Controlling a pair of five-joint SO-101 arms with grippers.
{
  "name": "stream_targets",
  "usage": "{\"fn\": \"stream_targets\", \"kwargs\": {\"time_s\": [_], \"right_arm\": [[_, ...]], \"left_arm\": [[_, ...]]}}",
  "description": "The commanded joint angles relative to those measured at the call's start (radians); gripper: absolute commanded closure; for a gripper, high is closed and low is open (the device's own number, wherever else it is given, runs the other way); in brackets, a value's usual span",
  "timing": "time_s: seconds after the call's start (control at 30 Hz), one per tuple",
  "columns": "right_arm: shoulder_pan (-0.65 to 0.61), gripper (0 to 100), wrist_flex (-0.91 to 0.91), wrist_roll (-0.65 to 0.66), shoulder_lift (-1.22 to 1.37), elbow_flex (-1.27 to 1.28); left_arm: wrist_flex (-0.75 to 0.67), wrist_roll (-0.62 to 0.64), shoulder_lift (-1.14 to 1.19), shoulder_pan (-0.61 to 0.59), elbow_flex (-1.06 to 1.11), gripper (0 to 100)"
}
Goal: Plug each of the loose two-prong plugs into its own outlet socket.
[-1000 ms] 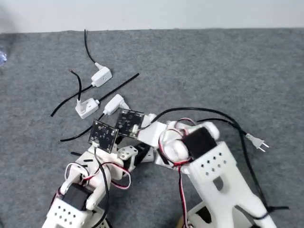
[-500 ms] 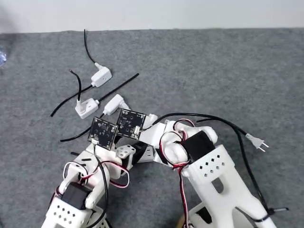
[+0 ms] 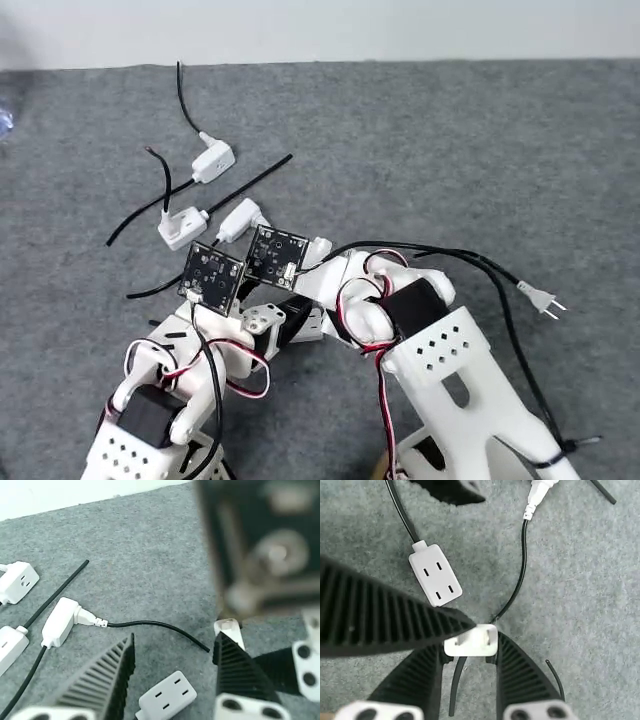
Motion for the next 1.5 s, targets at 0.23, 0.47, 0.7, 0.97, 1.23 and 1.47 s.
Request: {"fn": "stream_targets", "kwargs": {"time_s": [0.23, 0.47, 0.7, 0.97, 1.23, 1.47], "right_arm": [[0.012, 99.1, -0.039, 0.011, -0.019, -0.006], [0.131, 99.1, 0.113, 0.089, -0.001, -0.002], [0.321, 99.1, 0.483, 0.262, -0.102, -0.322], [0.438, 99.1, 0.535, 0.342, 0.012, -0.499], [0.381, 99.1, 0.53, 0.382, 0.288, -0.423], [0.14, 99.1, 0.283, 0.247, 0.512, -0.273]], "left_arm": [[0.006, 0.003, -0.017, 0.011, -0.056, 75], [0.141, 0.0, -0.295, 0.011, -0.016, 75], [0.137, -0.003, -0.382, 0.011, 0.061, 75], [0.124, -0.005, -0.407, -0.064, 0.117, 75], [0.074, -0.003, -0.407, -0.146, 0.147, 75], [0.077, -0.003, -0.407, -0.146, 0.148, 75]]}}
